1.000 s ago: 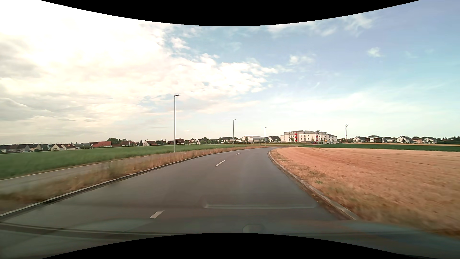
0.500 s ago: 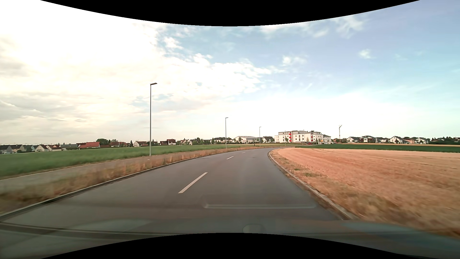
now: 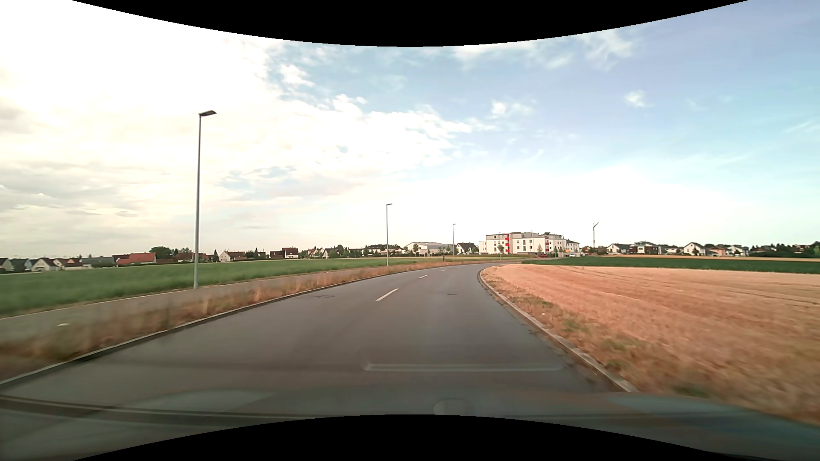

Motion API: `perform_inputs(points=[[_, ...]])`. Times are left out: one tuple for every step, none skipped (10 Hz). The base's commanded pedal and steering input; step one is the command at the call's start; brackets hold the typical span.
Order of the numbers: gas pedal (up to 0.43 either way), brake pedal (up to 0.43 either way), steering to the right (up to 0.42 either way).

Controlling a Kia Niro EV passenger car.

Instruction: Follow the waypoints while adhering to traffic rules and regulations

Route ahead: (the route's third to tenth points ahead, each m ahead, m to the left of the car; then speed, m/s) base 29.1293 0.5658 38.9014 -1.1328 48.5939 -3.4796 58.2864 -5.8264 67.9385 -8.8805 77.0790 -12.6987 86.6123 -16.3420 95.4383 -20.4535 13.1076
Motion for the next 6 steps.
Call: perform_inputs(points=[[0.197, 0.0, 0.023], [0.197, 0.0, 0.023], [0.197, 0.0, 0.024], [0.197, 0.0, 0.027], [0.197, 0.0, 0.028], [0.197, 0.0, 0.028]])
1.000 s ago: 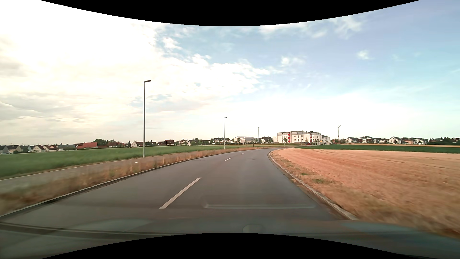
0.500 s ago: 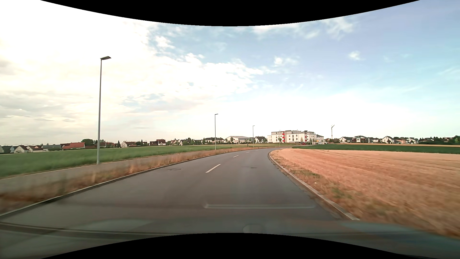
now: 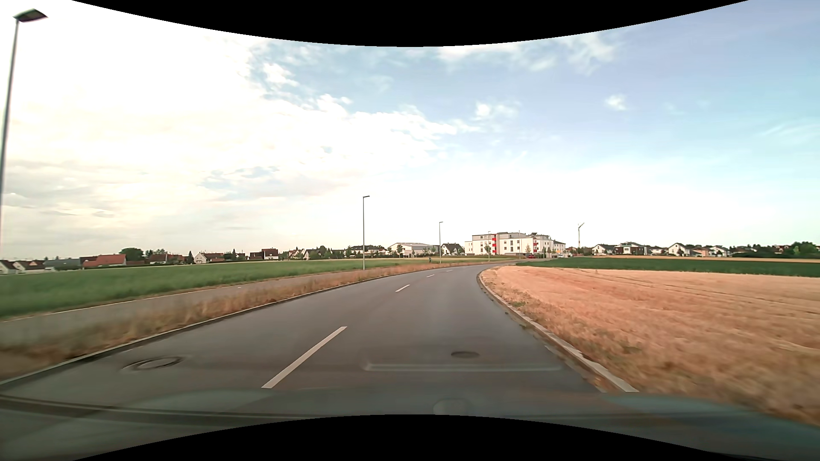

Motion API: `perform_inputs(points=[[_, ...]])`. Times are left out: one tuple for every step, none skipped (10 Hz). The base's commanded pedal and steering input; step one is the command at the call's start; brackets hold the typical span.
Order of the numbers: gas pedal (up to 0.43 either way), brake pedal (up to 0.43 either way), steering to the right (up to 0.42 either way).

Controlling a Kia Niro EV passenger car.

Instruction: Follow the waypoints while adhering to traffic rules and regulations

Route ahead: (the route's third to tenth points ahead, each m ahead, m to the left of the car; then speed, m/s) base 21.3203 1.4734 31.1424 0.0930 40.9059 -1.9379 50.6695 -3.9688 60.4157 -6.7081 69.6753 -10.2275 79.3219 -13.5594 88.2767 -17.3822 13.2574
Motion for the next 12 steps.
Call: perform_inputs(points=[[0.197, 0.0, 0.028], [0.197, 0.0, 0.028], [0.197, 0.0, 0.027], [0.197, 0.0, 0.025], [0.197, 0.0, 0.025], [0.197, 0.0, 0.025], [0.189, 0.0, 0.024], [0.177, 0.0, 0.024], [0.169, 0.0, 0.024], [0.138, 0.0, 0.024], [0.138, 0.0, 0.024], [0.138, 0.0, 0.024]])
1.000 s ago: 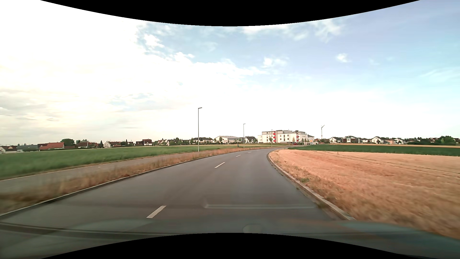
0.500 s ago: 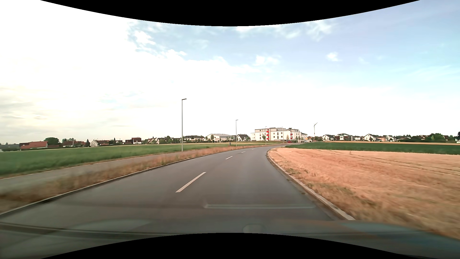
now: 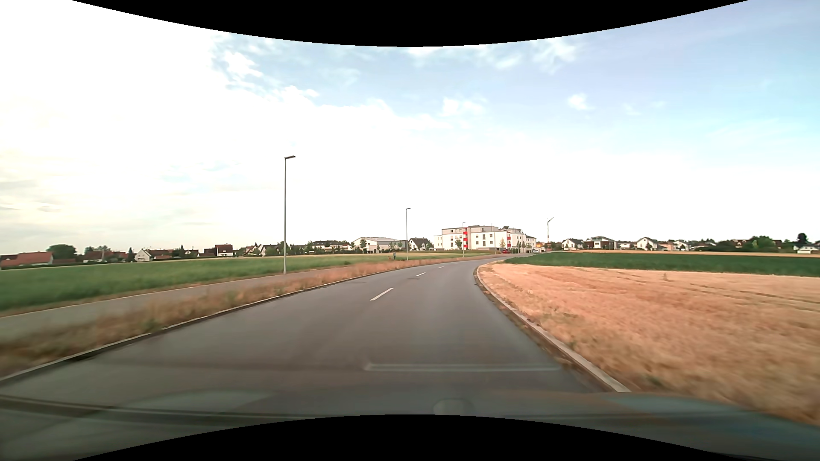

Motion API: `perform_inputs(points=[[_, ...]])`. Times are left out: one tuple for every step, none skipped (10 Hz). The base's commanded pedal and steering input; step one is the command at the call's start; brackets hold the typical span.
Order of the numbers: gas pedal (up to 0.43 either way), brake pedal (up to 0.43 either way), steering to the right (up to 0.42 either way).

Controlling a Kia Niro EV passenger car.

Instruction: Follow the waypoints while adhering to traffic rules and regulations

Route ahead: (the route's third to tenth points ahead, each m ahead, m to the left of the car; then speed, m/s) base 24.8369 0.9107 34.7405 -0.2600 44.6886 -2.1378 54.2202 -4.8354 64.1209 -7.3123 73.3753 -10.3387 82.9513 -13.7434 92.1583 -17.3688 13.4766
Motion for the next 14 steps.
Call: perform_inputs(points=[[0.138, 0.0, 0.024], [0.138, 0.0, 0.022], [0.138, 0.0, 0.021], [0.138, 0.0, 0.022], [0.138, 0.0, 0.022], [0.138, 0.0, 0.022], [0.138, 0.0, 0.022], [0.138, 0.0, 0.022], [0.138, 0.0, 0.023], [0.138, 0.0, 0.024], [0.138, 0.0, 0.024], [0.138, 0.0, 0.024], [0.138, 0.0, 0.024], [0.138, 0.0, 0.024]])
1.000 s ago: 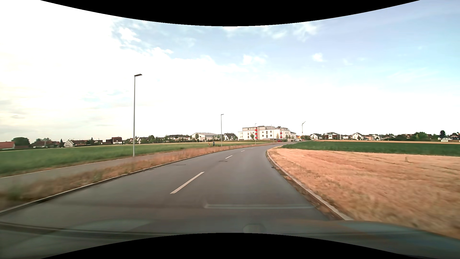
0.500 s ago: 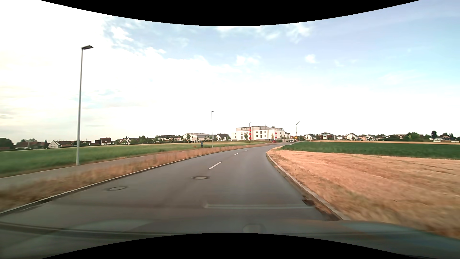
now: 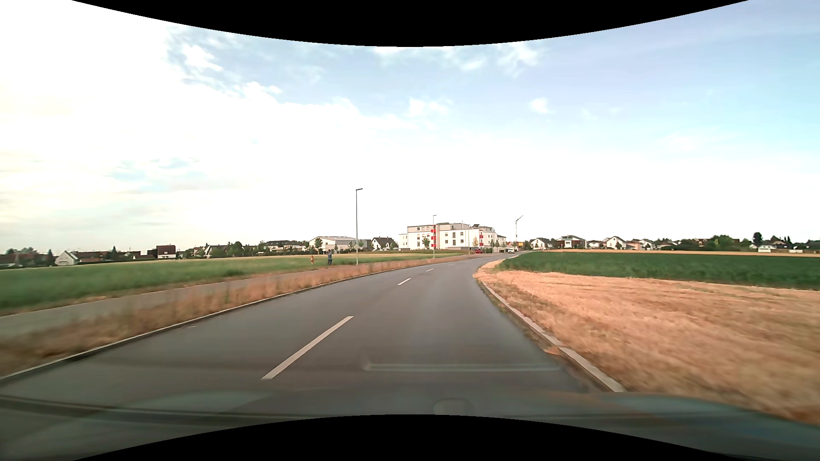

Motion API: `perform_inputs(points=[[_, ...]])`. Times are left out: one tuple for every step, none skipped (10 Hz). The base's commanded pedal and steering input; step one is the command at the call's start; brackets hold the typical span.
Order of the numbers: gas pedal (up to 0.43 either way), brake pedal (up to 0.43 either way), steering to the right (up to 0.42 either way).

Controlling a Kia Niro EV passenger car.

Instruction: Follow the waypoints while adhering to traffic rules and regulations

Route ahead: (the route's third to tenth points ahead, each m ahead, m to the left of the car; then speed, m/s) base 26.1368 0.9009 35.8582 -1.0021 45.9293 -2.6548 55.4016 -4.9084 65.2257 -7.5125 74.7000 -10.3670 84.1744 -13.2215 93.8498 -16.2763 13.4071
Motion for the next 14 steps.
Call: perform_inputs(points=[[0.138, 0.0, 0.024], [0.138, 0.0, 0.024], [0.138, 0.0, 0.025], [0.138, 0.0, 0.025], [0.138, 0.0, 0.026], [0.138, 0.0, 0.025], [0.138, 0.0, 0.025], [0.138, 0.0, 0.025], [0.138, 0.0, 0.025], [0.138, 0.0, 0.024], [0.13, 0.0, 0.022], [0.087, 0.0, 0.021], [0.047, 0.0, 0.02], [0.047, 0.0, 0.02]])
